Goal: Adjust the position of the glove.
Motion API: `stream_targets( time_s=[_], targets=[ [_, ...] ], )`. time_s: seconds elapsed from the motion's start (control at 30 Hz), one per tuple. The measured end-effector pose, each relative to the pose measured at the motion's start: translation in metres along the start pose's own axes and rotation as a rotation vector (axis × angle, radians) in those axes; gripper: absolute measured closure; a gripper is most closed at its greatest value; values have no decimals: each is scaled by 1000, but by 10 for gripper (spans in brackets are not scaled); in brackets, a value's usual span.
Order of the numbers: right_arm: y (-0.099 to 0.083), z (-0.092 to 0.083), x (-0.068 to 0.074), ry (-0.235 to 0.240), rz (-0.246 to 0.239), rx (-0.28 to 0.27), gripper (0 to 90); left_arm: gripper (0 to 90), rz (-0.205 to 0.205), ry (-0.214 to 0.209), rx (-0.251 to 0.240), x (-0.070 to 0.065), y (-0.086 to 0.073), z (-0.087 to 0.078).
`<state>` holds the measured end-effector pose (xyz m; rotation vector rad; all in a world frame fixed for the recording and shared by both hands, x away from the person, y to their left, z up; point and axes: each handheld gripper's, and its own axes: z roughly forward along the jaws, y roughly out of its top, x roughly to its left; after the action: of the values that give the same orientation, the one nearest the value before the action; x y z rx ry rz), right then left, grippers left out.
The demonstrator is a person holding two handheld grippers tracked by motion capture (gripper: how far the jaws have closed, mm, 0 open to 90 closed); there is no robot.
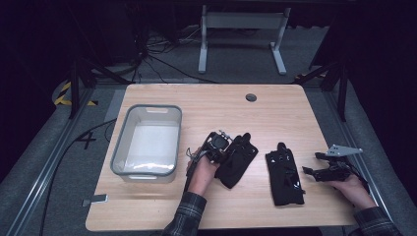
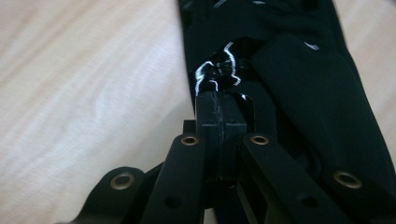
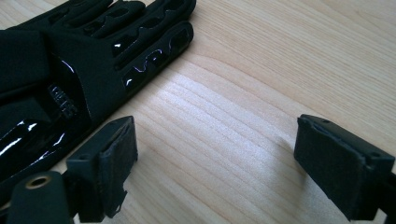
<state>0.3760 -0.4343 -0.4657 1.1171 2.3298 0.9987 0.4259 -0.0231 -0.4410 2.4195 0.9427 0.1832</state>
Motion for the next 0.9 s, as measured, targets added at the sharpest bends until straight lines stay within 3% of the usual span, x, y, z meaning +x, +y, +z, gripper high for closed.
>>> stream_targets(
  time_s=[0.33,0.57,0.7,0.83,0.9],
  targets=[
    [0,0,0,0,0,0,138,899,74,-79,-1,-21,-17,-7],
    [0,0,0,0,0,0,138,899,91,-146,-27,-34,-27,-8],
    [0,0,0,0,0,0,138,899,120,-151,-25,-40,-28,-8],
    [0,0,0,0,0,0,138,892,122,-160,-29,-40,-28,-9],
    [0,0,0,1,-1,0,138,861,104,-163,-49,-37,-29,-11]
  ],
)
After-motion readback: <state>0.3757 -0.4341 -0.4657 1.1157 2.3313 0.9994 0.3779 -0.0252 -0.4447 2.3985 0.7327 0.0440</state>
